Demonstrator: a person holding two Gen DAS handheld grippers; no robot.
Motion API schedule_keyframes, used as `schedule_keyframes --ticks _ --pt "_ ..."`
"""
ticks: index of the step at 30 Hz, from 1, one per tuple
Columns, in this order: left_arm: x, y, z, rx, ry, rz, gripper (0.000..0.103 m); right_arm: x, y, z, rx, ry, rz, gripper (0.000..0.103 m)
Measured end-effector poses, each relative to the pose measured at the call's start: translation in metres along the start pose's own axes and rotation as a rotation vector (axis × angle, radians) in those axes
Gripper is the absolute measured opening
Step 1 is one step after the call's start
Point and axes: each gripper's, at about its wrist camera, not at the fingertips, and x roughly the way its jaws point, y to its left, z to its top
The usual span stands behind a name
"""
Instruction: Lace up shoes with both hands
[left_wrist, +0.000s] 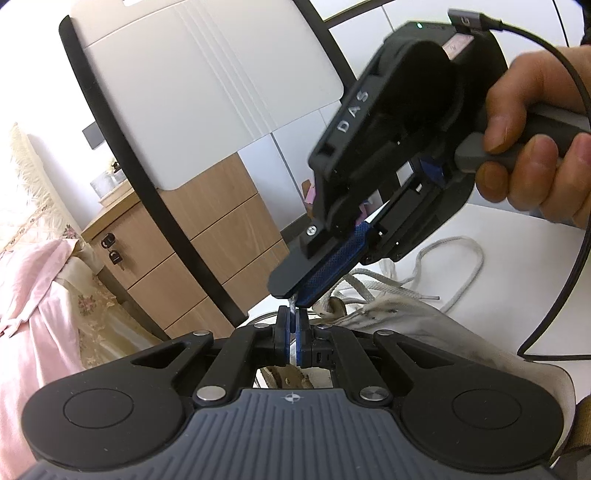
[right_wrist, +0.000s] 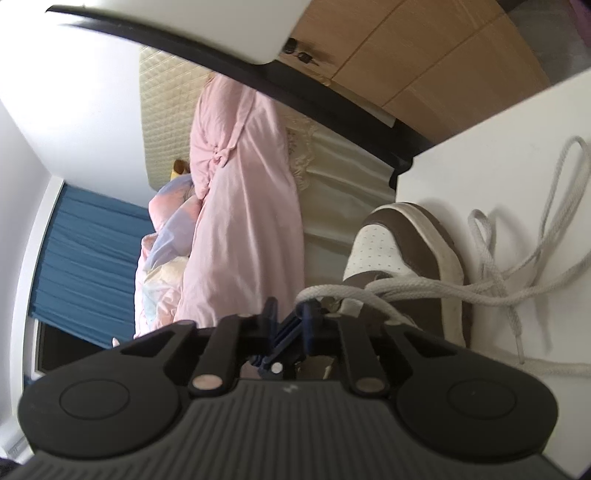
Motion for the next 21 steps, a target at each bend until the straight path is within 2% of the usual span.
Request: schedule_keyframes --ticks 2,9,10,13,16,21 --pt "0.000 0.000 0.000 0.001 0.001 -0.001 0.003 0.001 -0.003 0.000 0.014 -0.003 0.003 0.008" --pt "0.002 0.000 -0.001 0.013 0.010 -0.003 0.003 0.005 -0.006 0.000 0.014 -0.014 -0.008 0.007" --pt "0.003 0.000 -0.001 0.011 0.012 -0.003 0.003 0.005 -0.005 -0.001 0.008 -0.013 -0.014 0.003" --pt "0.003 0.000 -0.001 0.013 0.015 0.010 0.005 0.005 -0.004 -0.001 -0.010 -0.021 -0.027 0.003" --pt "0.008 -0.003 -0.003 0.039 0.055 0.034 0.005 0.004 -0.007 0.001 -0.001 -0.044 -0.046 0.003" --pt "0.013 0.000 -0.004 0.023 0.079 -0.022 0.005 0.006 -0.016 0.003 0.037 -0.064 -0.075 0.003"
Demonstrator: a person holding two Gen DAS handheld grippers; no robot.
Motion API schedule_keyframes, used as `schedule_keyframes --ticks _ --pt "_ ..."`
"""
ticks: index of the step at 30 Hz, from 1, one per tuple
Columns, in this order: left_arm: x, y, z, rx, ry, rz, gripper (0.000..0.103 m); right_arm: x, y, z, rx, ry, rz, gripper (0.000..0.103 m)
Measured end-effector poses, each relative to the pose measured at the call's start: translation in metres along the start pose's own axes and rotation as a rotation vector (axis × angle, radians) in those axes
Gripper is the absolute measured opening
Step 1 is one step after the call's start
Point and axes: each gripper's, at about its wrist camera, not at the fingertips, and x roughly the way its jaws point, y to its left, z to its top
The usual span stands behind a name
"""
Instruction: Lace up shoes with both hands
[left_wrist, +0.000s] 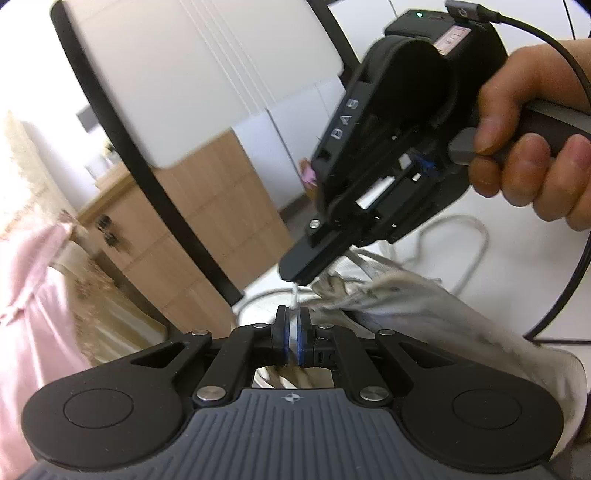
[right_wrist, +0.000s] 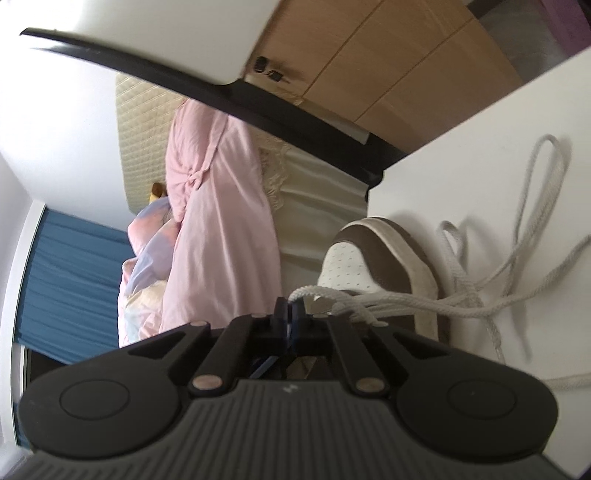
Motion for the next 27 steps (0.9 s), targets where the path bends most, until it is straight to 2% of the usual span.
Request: schedule_keyframes --ticks 7,10,18,27 --pt "0.010 -0.013 0.002 0.036 0.024 -0.054 0.035 0.002 -0.001 -0.002 -0.039 0.003 -0.092 0.003" --pt "0.015 -0.015 0.004 0.020 0.041 -0.066 0.043 -0.002 0.006 -0.001 -0.106 -0.006 -0.135 0.003" --pt "0.025 -0.013 0.007 -0.033 0.071 -0.074 0.042 -0.001 0.020 -0.002 -0.249 0.004 -0.210 0.003" --pt "0.029 -0.015 0.009 -0.038 0.072 -0.075 0.042 0.000 0.030 -0.003 -0.358 0.013 -0.259 0.003"
